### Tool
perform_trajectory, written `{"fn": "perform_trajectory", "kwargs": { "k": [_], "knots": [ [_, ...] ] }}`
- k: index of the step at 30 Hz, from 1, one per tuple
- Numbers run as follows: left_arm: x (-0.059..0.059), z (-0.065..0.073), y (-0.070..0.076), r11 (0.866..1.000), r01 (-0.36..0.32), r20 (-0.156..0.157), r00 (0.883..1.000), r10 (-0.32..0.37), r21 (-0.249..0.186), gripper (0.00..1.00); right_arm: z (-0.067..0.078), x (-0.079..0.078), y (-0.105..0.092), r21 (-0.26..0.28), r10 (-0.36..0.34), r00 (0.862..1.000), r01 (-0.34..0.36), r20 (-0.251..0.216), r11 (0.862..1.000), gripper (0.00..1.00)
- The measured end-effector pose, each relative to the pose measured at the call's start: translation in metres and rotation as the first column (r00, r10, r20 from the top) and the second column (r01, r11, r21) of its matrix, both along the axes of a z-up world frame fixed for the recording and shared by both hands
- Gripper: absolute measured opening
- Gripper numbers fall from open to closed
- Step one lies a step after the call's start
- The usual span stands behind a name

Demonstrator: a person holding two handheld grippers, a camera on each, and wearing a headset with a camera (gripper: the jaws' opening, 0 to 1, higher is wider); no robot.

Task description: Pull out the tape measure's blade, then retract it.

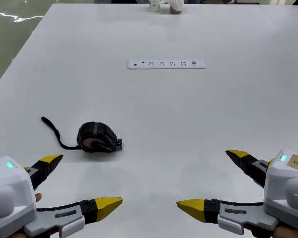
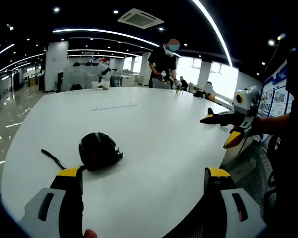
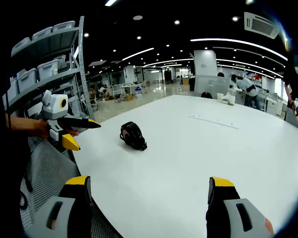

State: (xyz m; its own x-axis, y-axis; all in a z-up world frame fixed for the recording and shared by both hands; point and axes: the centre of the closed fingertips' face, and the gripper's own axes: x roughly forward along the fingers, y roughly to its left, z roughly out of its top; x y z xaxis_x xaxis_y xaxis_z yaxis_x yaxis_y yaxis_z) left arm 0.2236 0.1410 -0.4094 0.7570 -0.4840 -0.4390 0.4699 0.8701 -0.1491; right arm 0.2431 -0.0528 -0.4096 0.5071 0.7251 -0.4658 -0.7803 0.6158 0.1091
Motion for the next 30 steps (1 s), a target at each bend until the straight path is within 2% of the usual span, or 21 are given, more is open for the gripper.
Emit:
{"fn": "perform_trajectory", "kwargs": {
  "k": [30],
  "knots": [
    [0.0030,0.0026,0.0012,1.000,0.005,0.008,1.000,-0.006,0.010,0.99,0.0013,0.0038,-0.0035,-0.005,-0.006,1.000,0.006,0.008,1.000,0.99]
  ]
}}
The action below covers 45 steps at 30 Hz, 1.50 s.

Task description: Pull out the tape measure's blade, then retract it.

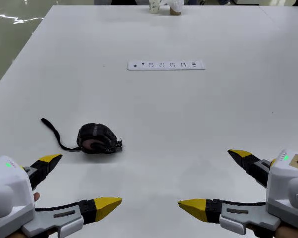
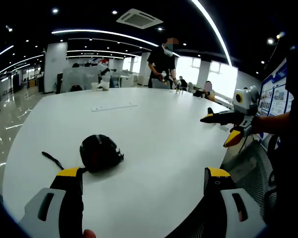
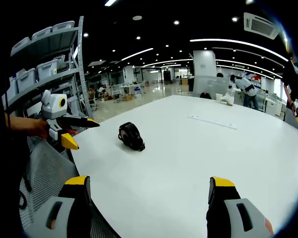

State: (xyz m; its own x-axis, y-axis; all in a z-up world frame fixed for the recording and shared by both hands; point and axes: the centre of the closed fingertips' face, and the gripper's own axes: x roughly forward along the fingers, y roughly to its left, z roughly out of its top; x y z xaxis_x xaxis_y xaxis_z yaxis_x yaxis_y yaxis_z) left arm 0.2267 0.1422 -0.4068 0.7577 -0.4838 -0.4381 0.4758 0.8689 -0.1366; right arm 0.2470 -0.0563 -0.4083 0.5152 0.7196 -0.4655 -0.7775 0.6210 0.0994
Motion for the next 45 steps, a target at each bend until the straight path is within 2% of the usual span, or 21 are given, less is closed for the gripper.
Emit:
{"fn": "perform_trajectory", "kwargs": {
  "k": [10,22,27,37,45],
  "knots": [
    [0.003,0.001,0.001,1.000,0.016,0.002,1.000,-0.016,0.014,0.99,0.002,0.003,-0.001,-0.007,0.014,1.000,-0.014,0.018,1.000,0.99],
    [0.011,0.001,0.002,0.998,0.046,0.001,0.999,-0.046,0.036,0.99,0.002,0.008,0.001,-0.017,0.048,0.999,-0.047,0.019,0.999,0.97],
    [0.014,0.001,0.003,0.997,0.062,-0.001,0.998,-0.062,0.050,0.99,0.000,0.013,0.000,-0.028,0.059,0.998,-0.058,0.022,0.998,0.97],
    [0.025,-0.003,0.013,0.995,0.061,-0.010,0.998,-0.061,0.084,0.99,-0.004,0.025,-0.002,-0.061,0.094,0.995,-0.093,0.024,0.994,0.96],
    [0.033,-0.007,0.016,0.992,0.084,-0.024,0.996,-0.082,0.097,0.99,-0.009,0.035,0.000,-0.090,0.152,0.988,-0.149,0.018,0.985,0.92]
  ]
}}
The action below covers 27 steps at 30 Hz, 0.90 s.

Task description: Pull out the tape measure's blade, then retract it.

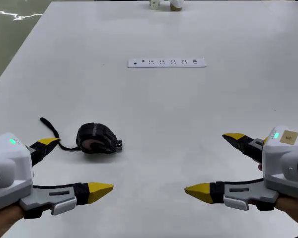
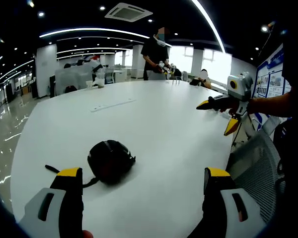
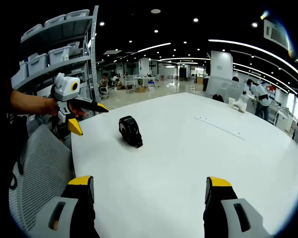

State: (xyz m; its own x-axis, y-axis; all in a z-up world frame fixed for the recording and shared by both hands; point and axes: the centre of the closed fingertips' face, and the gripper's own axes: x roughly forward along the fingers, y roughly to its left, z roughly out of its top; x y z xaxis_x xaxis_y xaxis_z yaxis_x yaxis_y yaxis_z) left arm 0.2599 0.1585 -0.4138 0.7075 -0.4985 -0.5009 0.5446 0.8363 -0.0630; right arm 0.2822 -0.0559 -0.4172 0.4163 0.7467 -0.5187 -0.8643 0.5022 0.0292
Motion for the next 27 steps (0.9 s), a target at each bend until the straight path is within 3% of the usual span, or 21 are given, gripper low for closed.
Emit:
{"fn": "perform_trajectory", "kwargs": {
  "k": [14,27],
  "knots": [
    [0.017,-0.008,0.005,0.998,0.047,-0.021,0.999,-0.046,0.037,0.99,-0.011,0.017,0.010,-0.042,0.120,0.993,-0.120,0.016,0.992,0.87],
    [0.029,-0.017,0.007,0.986,0.139,-0.056,0.989,-0.134,0.095,0.97,-0.019,0.028,0.025,-0.078,0.256,0.966,-0.253,0.032,0.964,0.75]
  ]
}}
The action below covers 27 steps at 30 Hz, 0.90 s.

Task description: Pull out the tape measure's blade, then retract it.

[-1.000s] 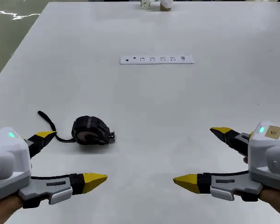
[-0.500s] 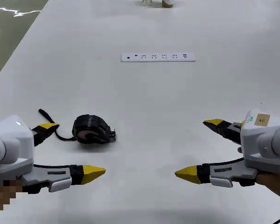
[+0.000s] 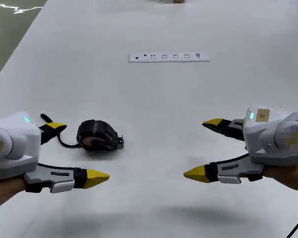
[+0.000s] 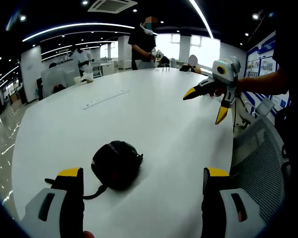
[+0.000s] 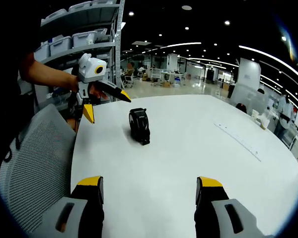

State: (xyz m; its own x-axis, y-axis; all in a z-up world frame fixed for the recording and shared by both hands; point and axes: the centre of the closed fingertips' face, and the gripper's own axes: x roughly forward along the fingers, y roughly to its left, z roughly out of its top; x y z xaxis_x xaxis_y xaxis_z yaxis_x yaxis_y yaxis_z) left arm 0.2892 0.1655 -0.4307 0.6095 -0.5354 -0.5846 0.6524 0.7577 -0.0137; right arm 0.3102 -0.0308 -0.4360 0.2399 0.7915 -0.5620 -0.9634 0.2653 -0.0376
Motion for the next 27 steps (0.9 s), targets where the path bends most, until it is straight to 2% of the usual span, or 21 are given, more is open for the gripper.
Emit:
{"fn": "perform_trajectory", "kwargs": {
  "k": [5,9,17,22,27],
  "knots": [
    [0.005,-0.002,0.001,0.999,0.042,-0.014,0.999,-0.041,0.025,0.95,0.001,0.002,0.008,0.009,0.041,0.999,-0.041,0.002,0.999,0.70],
    [0.009,-0.004,0.001,0.994,0.091,-0.030,0.996,-0.089,0.058,0.92,-0.002,0.006,0.014,0.003,0.074,0.997,-0.074,0.007,0.997,0.67],
    [0.020,-0.009,0.005,0.985,0.143,-0.058,0.989,-0.138,0.101,0.88,-0.006,0.012,0.028,-0.016,0.134,0.991,-0.133,0.017,0.991,0.62],
    [0.026,-0.014,0.007,0.974,0.191,-0.092,0.979,-0.181,0.120,0.82,-0.007,0.017,0.038,-0.024,0.166,0.986,-0.166,0.023,0.986,0.58],
    [0.032,-0.016,0.011,0.960,0.231,-0.106,0.970,-0.217,0.156,0.75,-0.011,0.021,0.045,-0.043,0.200,0.979,-0.199,0.025,0.979,0.54]
  ]
}}
